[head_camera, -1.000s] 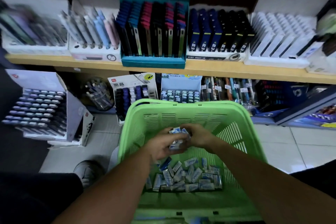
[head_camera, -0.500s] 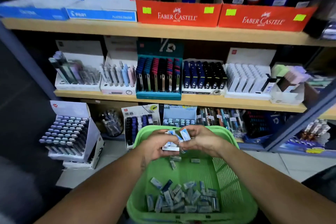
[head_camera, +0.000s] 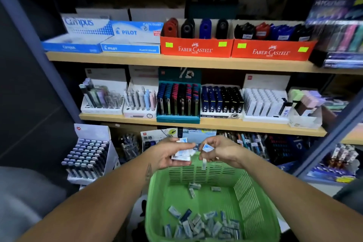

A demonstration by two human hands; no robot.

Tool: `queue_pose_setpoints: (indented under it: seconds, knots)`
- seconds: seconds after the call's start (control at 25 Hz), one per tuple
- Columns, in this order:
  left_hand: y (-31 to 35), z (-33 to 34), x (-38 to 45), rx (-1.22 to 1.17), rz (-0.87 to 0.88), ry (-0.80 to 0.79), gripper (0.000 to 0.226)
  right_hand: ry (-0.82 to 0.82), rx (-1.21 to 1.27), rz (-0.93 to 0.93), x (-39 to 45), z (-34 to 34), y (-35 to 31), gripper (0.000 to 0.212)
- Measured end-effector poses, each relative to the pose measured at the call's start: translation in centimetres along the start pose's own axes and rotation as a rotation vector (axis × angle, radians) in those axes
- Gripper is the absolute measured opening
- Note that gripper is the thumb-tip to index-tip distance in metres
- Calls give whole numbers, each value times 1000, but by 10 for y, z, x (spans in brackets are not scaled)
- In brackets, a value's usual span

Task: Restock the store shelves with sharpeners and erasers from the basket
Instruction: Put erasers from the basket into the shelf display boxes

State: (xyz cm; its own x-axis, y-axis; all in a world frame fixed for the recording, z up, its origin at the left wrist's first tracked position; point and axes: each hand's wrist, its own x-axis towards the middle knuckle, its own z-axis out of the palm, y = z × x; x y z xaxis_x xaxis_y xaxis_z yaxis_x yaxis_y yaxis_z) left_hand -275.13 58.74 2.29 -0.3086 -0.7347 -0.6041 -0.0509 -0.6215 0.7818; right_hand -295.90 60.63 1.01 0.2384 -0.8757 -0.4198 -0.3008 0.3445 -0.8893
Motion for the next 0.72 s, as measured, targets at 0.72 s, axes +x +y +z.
queue_pose_setpoints:
  seconds: [0.72]
  knots:
    - [136,-62,-97,-53,394,-92,28,106,254,-263,-1,50,-248,25]
